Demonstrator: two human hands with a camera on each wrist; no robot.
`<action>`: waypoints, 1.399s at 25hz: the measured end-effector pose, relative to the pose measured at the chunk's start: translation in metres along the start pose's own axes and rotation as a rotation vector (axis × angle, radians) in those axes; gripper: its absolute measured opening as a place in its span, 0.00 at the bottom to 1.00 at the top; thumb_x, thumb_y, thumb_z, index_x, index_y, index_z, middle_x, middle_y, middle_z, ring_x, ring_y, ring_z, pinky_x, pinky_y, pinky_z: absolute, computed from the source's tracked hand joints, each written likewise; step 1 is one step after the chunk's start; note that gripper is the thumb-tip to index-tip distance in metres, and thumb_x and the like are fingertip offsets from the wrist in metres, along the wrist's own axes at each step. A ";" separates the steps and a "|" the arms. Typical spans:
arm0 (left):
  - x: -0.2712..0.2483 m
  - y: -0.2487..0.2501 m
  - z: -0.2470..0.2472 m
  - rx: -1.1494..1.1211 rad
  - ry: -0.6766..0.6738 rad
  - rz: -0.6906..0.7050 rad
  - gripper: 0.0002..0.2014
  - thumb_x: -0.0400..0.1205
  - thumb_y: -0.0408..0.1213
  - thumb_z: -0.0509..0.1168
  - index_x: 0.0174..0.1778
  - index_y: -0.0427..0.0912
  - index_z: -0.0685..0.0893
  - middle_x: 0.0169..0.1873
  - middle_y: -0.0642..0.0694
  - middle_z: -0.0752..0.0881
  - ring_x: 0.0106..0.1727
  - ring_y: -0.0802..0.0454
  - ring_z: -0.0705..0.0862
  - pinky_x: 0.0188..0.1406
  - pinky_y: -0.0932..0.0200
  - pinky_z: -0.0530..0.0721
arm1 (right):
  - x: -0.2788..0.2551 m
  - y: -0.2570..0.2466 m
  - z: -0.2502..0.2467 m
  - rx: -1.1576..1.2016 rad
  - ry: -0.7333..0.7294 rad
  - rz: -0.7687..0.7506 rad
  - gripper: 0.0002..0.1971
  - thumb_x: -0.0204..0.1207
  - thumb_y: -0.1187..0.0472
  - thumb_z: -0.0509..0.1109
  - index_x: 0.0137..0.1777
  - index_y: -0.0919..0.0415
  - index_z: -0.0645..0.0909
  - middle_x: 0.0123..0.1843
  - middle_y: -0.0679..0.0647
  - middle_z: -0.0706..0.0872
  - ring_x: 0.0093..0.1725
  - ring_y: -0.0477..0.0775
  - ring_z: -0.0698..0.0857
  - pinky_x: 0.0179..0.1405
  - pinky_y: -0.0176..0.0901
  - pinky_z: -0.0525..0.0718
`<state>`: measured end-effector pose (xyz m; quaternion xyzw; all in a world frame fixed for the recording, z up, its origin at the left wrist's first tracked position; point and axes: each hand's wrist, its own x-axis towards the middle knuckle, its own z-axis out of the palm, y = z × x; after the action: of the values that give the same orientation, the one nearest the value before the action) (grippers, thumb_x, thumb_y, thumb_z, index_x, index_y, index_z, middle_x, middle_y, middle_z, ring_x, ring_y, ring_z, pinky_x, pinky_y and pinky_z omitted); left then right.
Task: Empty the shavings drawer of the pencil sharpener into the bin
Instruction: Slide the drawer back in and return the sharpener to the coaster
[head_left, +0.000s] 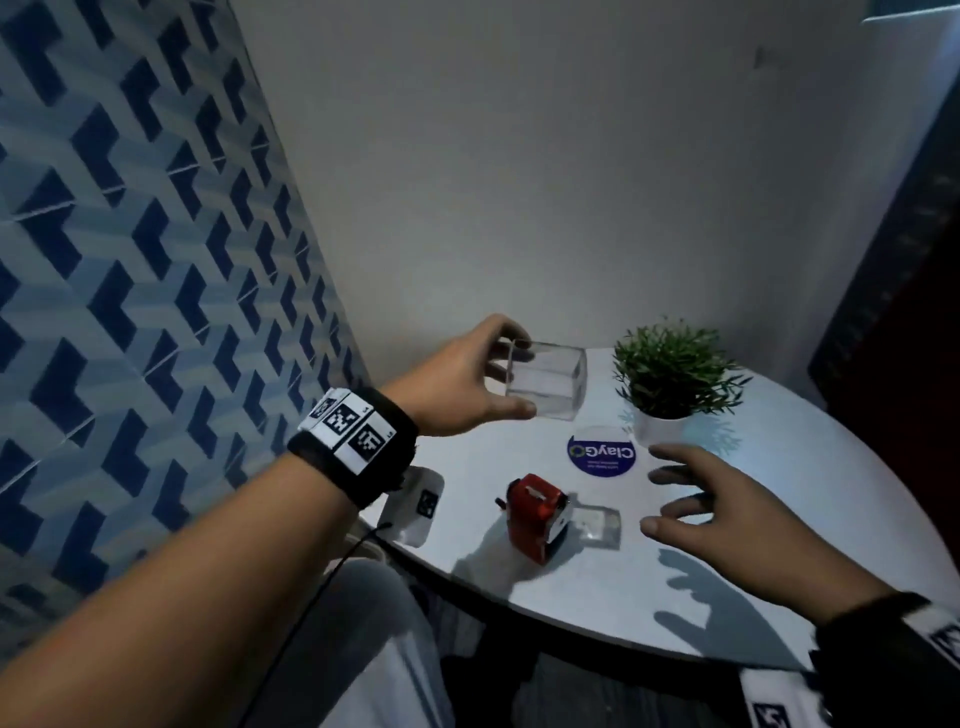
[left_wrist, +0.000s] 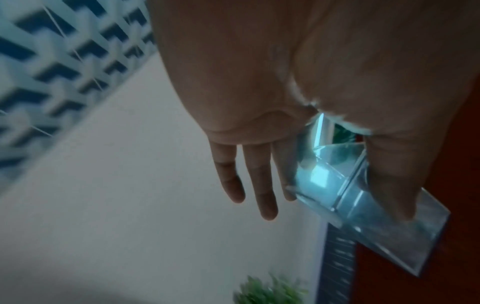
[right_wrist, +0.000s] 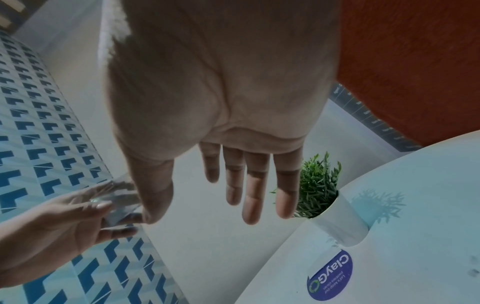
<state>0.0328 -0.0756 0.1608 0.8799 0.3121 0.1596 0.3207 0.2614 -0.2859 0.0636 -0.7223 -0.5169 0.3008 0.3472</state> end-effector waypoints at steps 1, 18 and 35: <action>0.005 0.010 0.020 0.002 -0.049 0.046 0.34 0.75 0.39 0.84 0.72 0.48 0.74 0.71 0.50 0.86 0.65 0.52 0.89 0.68 0.48 0.88 | -0.001 0.001 -0.002 0.032 0.009 -0.005 0.42 0.70 0.49 0.87 0.81 0.32 0.69 0.71 0.32 0.81 0.62 0.41 0.89 0.56 0.49 0.93; 0.042 -0.125 0.143 0.240 -0.454 -0.255 0.55 0.67 0.32 0.84 0.89 0.51 0.63 0.84 0.47 0.71 0.82 0.45 0.75 0.73 0.58 0.76 | 0.043 0.045 0.008 -0.229 -0.027 0.155 0.28 0.69 0.51 0.85 0.68 0.41 0.79 0.59 0.37 0.87 0.45 0.34 0.87 0.36 0.24 0.77; 0.020 -0.094 0.151 -0.098 -0.202 -0.075 0.33 0.61 0.43 0.89 0.57 0.55 0.78 0.49 0.53 0.91 0.47 0.52 0.90 0.47 0.54 0.88 | 0.037 0.053 0.032 -0.112 0.070 0.187 0.31 0.67 0.52 0.86 0.71 0.50 0.81 0.64 0.47 0.87 0.44 0.42 0.85 0.45 0.36 0.81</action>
<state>0.0785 -0.0757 -0.0121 0.8624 0.3028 0.0729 0.3990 0.2752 -0.2567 -0.0011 -0.7958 -0.4508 0.2772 0.2944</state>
